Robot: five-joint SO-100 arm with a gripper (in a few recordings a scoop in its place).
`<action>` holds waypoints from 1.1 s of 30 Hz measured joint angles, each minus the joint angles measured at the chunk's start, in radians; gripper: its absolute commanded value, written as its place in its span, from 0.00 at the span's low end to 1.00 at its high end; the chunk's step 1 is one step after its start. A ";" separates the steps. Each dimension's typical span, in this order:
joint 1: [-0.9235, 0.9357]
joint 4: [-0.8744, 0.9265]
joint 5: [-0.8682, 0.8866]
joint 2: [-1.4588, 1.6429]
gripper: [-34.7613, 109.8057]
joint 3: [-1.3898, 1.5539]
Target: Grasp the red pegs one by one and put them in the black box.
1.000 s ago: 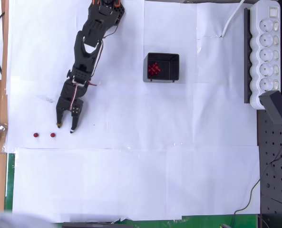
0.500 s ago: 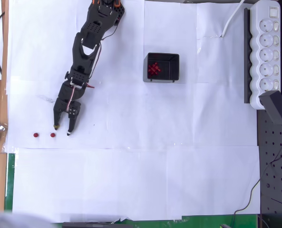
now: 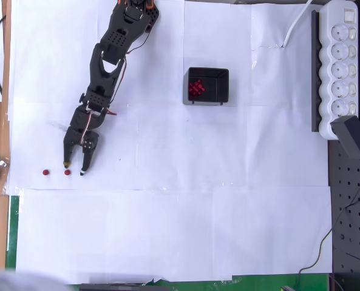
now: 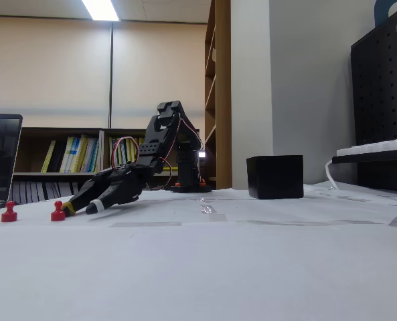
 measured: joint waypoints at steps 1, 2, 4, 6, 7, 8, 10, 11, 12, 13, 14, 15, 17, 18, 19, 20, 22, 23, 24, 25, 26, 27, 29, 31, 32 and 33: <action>0.000 0.005 0.000 0.005 0.37 0.012; 0.000 0.012 0.000 0.009 0.37 0.026; 0.009 0.021 0.000 0.023 0.37 0.051; 0.012 0.028 0.000 0.035 0.37 0.075; 0.012 0.034 0.000 0.041 0.37 0.086; 0.014 0.038 0.000 0.043 0.37 0.097; 0.018 0.055 0.000 0.044 0.37 0.114; 0.018 0.064 0.000 0.051 0.37 0.121; 0.018 0.069 0.000 0.057 0.37 0.126; 0.018 0.072 0.000 0.058 0.37 0.130; 0.018 0.074 -0.005 0.057 0.37 0.132; 0.018 0.081 -0.006 0.057 0.37 0.133; 0.018 0.095 -0.008 0.054 0.37 0.137; 0.018 0.103 -0.011 0.051 0.37 0.138; 0.018 0.112 -0.015 0.051 0.37 0.141; 0.018 0.118 -0.020 0.051 0.37 0.141; 0.018 0.124 -0.020 0.043 0.37 0.141; 0.018 0.124 -0.020 0.043 0.37 0.141; 0.018 0.124 -0.020 0.043 0.37 0.141; 0.018 0.124 -0.020 0.043 0.37 0.141; 0.018 0.126 -0.020 0.043 0.37 0.141; 0.018 0.132 -0.021 0.038 0.37 0.141; 0.018 0.141 -0.035 0.034 0.37 0.141; 0.018 0.144 -0.038 0.034 0.37 0.141; 0.018 0.146 -0.038 0.034 0.37 0.141; 0.018 0.146 -0.038 0.034 0.37 0.144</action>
